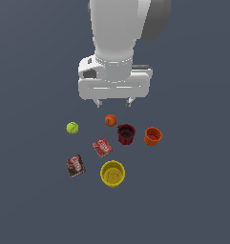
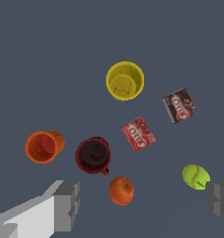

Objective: Pick up a designated object from a clutter of objects.

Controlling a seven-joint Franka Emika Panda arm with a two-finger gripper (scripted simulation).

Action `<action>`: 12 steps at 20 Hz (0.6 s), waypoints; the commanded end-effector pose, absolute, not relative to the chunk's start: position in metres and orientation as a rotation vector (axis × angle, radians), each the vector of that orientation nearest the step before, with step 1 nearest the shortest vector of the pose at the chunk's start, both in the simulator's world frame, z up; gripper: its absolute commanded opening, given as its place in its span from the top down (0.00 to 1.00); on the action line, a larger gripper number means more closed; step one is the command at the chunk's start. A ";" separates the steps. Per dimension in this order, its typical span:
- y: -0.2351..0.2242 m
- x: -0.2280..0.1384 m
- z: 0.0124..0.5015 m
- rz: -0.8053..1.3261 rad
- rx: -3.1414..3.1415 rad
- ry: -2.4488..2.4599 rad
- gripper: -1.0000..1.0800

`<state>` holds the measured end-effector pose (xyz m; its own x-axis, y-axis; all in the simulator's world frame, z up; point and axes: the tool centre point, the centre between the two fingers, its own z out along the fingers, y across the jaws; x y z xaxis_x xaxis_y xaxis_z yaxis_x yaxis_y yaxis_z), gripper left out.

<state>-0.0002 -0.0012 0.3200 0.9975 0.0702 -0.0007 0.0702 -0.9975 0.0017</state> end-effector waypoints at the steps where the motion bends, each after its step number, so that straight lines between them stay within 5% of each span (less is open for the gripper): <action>1: -0.004 0.001 0.323 0.007 3.134 0.119 0.04; 12: -0.005 -0.006 0.299 0.005 3.137 0.062 0.04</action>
<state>-0.0040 -0.0045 0.3055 0.9988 0.0488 0.0036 0.0488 -0.9988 0.0041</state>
